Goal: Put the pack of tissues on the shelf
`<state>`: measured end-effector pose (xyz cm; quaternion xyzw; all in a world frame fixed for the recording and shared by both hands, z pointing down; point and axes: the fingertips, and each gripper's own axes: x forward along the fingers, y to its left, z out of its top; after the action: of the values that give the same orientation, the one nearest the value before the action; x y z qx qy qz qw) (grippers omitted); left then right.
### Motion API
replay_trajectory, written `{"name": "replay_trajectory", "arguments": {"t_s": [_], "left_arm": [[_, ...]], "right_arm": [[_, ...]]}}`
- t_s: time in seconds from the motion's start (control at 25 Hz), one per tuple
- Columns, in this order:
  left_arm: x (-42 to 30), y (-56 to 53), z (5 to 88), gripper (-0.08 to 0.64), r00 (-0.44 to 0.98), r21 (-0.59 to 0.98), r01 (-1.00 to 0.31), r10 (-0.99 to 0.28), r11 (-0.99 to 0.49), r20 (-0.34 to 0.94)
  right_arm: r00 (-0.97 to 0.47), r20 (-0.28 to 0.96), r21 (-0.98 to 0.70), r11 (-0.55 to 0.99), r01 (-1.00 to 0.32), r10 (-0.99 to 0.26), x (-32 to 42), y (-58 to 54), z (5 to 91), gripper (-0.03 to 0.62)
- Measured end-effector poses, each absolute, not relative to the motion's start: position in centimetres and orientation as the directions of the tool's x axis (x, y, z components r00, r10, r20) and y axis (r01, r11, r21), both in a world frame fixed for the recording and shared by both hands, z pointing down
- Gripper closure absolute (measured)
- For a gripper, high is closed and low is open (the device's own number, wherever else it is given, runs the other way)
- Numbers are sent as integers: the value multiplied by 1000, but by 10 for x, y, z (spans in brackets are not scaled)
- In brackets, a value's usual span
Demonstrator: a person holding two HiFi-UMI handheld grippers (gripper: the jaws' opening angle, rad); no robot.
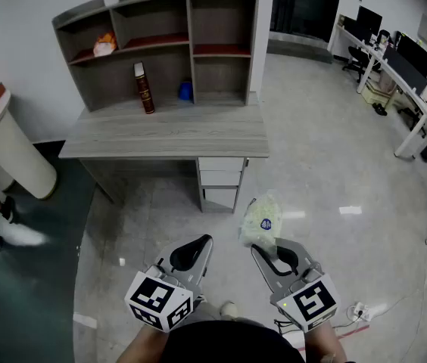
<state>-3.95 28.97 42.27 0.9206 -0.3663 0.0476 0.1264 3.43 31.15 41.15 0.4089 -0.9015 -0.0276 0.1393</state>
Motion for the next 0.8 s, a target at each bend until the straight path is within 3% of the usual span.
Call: {"name": "replay_trajectory", "arguments": {"t_s": [0.8], "left_arm": [[-21,296,430,560,712,178,-702,-669,-690,212]], "right_arm": [[-651,227,142,686,-713,-724,48,311,419,549]]}}
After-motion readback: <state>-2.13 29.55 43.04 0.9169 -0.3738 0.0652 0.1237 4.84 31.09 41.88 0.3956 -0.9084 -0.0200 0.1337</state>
